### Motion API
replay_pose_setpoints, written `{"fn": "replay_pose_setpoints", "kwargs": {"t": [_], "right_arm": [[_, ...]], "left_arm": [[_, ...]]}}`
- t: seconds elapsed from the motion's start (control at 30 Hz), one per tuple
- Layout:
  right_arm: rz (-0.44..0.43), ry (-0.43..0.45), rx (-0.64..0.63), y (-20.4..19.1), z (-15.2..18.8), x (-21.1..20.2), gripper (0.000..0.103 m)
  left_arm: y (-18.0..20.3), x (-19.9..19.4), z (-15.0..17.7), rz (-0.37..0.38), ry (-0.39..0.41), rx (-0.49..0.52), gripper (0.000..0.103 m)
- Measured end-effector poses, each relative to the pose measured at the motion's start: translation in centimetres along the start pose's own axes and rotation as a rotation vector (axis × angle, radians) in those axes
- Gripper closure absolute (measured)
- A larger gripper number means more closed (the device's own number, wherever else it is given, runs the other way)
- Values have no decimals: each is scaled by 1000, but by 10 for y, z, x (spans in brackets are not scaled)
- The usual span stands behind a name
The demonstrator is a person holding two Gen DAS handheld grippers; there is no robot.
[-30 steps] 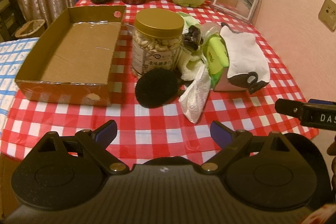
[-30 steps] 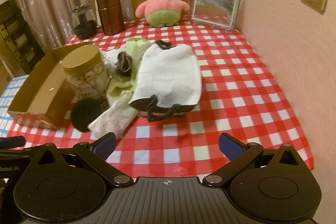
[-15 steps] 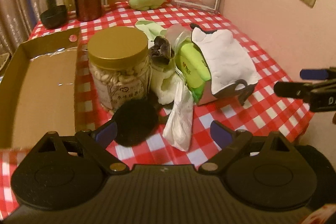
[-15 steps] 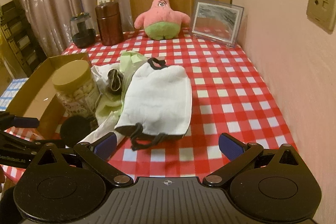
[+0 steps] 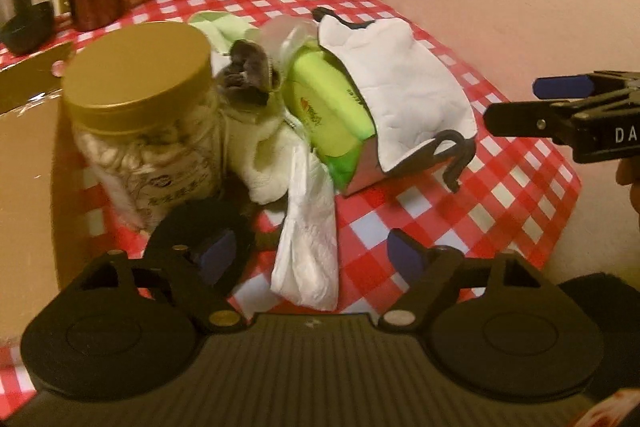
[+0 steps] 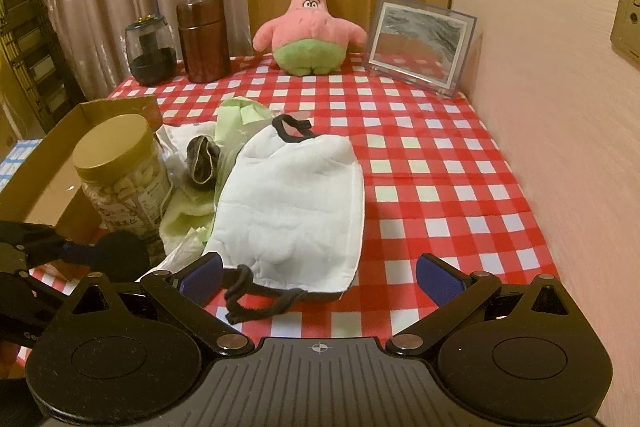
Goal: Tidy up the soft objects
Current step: 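Grasp the white paper tissue with the left gripper while the right gripper approaches the white mask, then grasp the white face mask with the right gripper while the left gripper holds the tissue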
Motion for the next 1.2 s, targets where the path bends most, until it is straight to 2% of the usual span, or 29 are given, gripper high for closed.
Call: {"fn": "replay_pose_setpoints", "kwargs": {"t": [0.03, 0.27, 0.33, 0.57, 0.63, 0.73, 0.93, 1.2], "right_arm": [[1, 1, 2, 1, -1, 1, 1], [5, -2, 5, 4, -4, 11, 1], [5, -3, 1, 4, -4, 12, 1], [6, -10, 1, 6, -4, 18, 1], [6, -10, 1, 7, -5, 20, 1], [0, -9, -1, 7, -5, 21, 1], [-26, 1, -17, 3, -10, 32, 1], [-61, 30, -60, -10, -21, 47, 1]], "left_arm": [[1, 2, -1, 0, -2, 10, 34], [4, 13, -9, -8, -18, 67, 49], [5, 16, -10, -1, -25, 78, 56], [8, 28, -4, 4, -59, 112, 72], [7, 30, -3, -3, -65, 112, 86], [5, 31, -3, 1, -67, 104, 95], [4, 21, -9, 19, -51, 77, 97], [-1, -13, -24, 48, 18, 4, 97]]}}
Point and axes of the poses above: each gripper's, at about its wrist camera, not at the fingertips, and x roughly the way its jaws point, y to its right, z to its underside, the point moved 9 cm from there along x, roughly the way its jaws point, and after that the axes turned 15 degrees about -x, right-handed, at the moved point
